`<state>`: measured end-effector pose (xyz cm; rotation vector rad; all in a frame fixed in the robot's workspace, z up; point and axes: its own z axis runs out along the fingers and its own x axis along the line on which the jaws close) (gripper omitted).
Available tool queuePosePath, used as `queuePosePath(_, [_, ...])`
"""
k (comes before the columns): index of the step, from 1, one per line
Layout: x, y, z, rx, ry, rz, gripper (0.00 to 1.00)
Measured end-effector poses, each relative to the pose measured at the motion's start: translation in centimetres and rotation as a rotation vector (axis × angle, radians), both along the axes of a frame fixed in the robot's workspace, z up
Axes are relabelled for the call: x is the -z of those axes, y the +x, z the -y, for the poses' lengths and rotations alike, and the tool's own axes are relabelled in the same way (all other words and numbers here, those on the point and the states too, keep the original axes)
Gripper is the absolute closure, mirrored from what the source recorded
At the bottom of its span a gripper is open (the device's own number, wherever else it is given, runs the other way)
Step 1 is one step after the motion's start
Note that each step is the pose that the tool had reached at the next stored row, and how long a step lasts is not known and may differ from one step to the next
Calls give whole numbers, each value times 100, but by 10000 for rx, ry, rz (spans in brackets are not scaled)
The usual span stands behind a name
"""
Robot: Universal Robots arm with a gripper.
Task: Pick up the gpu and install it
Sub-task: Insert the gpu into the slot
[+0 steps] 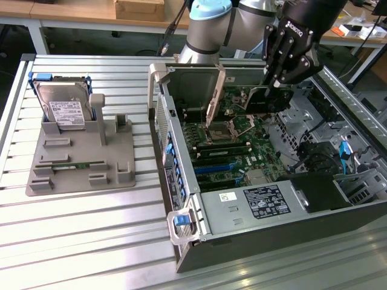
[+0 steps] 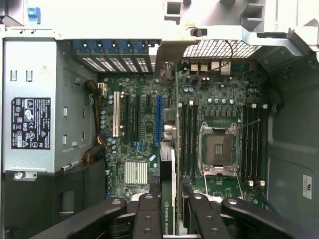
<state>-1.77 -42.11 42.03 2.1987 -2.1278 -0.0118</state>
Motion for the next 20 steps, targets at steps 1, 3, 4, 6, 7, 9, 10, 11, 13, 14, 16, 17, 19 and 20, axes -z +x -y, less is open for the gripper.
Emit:
queuePosePath(1, [1, 0, 0, -112, 0, 0, 74])
queuePosePath(3, [2, 0, 0, -332, 0, 0, 74])
queuePosePath(4, [1, 1, 0, -363, -1, 0, 74])
queuePosePath(6, [2, 1, 0, -365, 35, 1, 74])
queuePosePath(7, [2, 1, 3, -365, 315, 6, 74])
queuePosePath(9, [2, 1, 24, -365, 1076, 20, 74])
queuePosePath(10, [2, 1, 32, -365, 1240, 22, 74])
queuePosePath(11, [2, 0, 32, -363, 1241, 23, 74])
queuePosePath(13, [2, 1, 32, -365, 1242, 23, 74])
queuePosePath(14, [3, 1, 32, -364, 1241, 22, 74])
queuePosePath(16, [16, 1, 32, -364, 1242, 22, 74])
queuePosePath(17, [21, 1, 32, -364, 1241, 23, 74])
queuePosePath(19, [30, 1, 32, -365, 1242, 23, 74])
queuePosePath(20, [35, 1, 32, -364, 1241, 22, 74])
